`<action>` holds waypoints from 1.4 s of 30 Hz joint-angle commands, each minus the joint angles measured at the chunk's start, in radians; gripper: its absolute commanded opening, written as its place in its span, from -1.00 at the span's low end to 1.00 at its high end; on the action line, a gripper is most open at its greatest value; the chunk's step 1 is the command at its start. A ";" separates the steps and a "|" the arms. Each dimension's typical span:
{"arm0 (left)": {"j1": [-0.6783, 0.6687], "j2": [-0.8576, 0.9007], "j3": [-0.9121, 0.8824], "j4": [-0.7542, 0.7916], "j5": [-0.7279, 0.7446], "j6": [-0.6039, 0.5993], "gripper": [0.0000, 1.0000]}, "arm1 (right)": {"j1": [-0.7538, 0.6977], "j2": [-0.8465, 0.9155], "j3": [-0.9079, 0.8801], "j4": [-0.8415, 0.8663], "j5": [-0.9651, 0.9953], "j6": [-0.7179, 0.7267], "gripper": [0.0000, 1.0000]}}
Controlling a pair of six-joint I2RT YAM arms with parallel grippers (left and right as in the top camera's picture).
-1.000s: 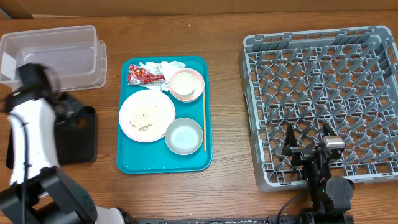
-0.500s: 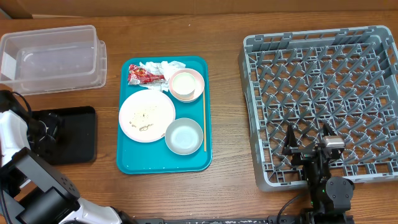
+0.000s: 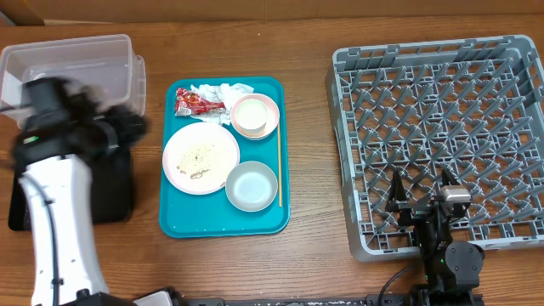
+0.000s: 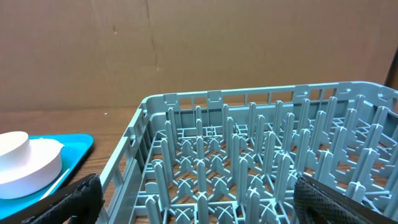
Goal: Sort waste into correct bins and load items into the dishwasher
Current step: 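Move the left gripper to the white rice plate and grip its rim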
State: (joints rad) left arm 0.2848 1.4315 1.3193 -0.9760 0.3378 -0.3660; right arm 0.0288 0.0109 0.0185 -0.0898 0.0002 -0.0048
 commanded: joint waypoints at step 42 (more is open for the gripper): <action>-0.658 0.444 0.005 0.052 -0.337 -0.200 -0.92 | 0.004 -0.008 -0.010 0.005 -0.001 -0.006 1.00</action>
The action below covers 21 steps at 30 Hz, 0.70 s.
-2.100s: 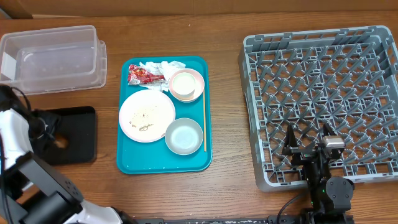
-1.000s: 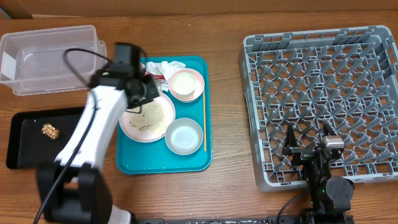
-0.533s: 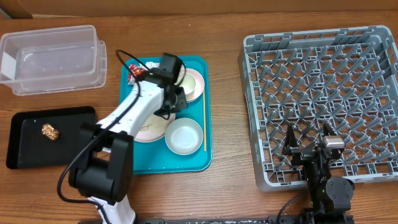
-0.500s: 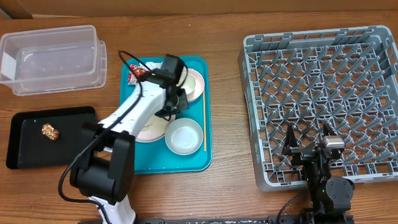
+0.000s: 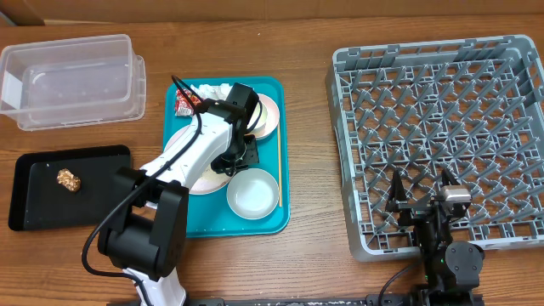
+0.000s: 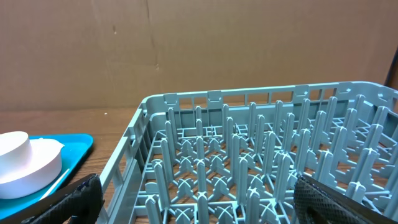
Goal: Sort waste into correct bins and load items into the dishwasher
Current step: 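Move the left gripper to the white rice plate and grip its rim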
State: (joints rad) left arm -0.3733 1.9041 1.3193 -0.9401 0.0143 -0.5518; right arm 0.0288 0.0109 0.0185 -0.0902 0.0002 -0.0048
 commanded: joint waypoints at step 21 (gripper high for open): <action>-0.053 -0.026 -0.127 0.173 -0.147 -0.009 -0.15 | 0.004 -0.008 -0.010 0.006 -0.001 -0.006 1.00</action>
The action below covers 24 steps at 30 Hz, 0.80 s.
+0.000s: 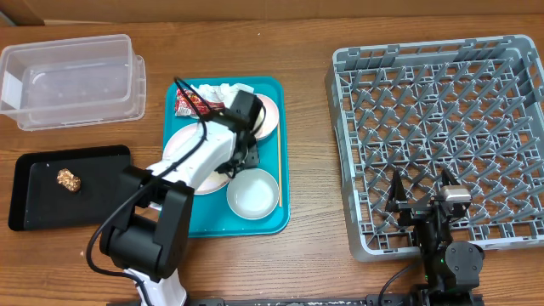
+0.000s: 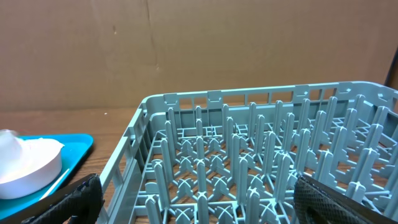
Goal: Sort waste into correct bins and load items into the dishwasher
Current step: 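Move the left gripper to the white rice plate and grip its rim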
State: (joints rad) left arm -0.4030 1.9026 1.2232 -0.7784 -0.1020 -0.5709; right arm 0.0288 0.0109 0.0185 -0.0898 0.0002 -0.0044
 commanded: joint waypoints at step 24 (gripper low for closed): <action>-0.034 -0.026 0.051 -0.064 -0.142 0.010 -0.92 | 0.004 -0.008 -0.010 0.005 -0.001 -0.007 0.99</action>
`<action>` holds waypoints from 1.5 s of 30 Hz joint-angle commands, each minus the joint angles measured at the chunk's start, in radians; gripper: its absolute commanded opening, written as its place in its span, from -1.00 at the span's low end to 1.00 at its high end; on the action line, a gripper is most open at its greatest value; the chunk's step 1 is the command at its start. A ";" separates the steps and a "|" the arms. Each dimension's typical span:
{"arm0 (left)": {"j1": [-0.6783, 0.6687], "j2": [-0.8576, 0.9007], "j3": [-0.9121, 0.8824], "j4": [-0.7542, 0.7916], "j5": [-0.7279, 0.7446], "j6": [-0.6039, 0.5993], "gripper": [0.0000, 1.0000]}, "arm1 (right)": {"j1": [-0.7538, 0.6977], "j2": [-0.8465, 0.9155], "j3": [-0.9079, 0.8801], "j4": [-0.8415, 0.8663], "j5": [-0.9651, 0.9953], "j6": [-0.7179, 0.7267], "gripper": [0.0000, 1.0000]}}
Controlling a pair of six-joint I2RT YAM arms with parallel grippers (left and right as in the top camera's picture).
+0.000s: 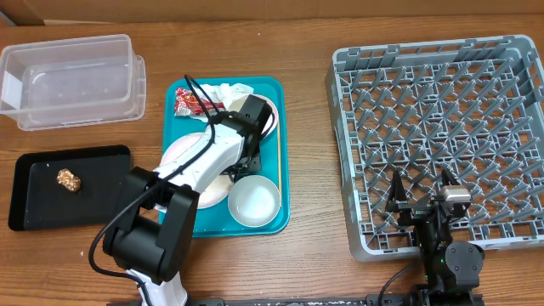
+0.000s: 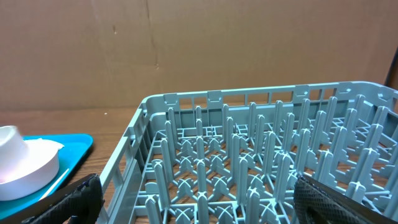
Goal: Sort waste into correct bins and load items into the dishwasher
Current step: 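Move the left gripper to the white rice plate and grip its rim, then lift the rice plate with the left gripper over the black tray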
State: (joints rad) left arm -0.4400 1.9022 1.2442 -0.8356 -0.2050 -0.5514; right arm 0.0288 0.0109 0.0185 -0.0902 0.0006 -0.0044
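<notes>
A teal tray (image 1: 174, 217) holds a white plate (image 1: 183, 157) with food scraps, a white bowl (image 1: 254, 201), a pink bowl (image 1: 272, 115), a red wrapper (image 1: 189, 104), a crumpled napkin (image 1: 219, 91) and a chopstick (image 1: 279, 166). My left gripper (image 1: 249, 117) is down over the pink bowl, and its jaws are hidden by the wrist. The grey dish rack (image 1: 442, 140) stands at the right. My right gripper (image 1: 421, 200) rests open at the rack's near edge, with nothing between its fingers (image 2: 78, 199). The white bowl (image 2: 28, 163) also shows at the left of the right wrist view.
A clear plastic container (image 1: 72, 81) sits at the far left. In front of it lies a black tray (image 1: 34, 200) with a brown food piece (image 1: 68, 179) on it. The left arm (image 1: 157, 246) reaches across the teal tray from the near side.
My left gripper has shifted slightly right and nearer over the pink bowl. The white bowl lies a little closer to the tray's near edge. The right arm has not moved.
The left arm was first over the black tray at the far left. Then it was over the teal tray, and a brown food piece lay on the black tray. After that the gripper stood at the pink bowl, where it remains. The right gripper stayed open at the rack.
</notes>
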 commanded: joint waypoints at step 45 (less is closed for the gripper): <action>0.130 -0.025 0.537 -0.480 -0.246 0.013 -0.92 | 0.004 -0.008 -0.010 0.006 -0.002 -0.007 1.00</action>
State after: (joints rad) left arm -0.3679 1.9022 1.7142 -1.2907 -0.3965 -0.5472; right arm 0.0288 0.0109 0.0185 -0.0902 0.0002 -0.0044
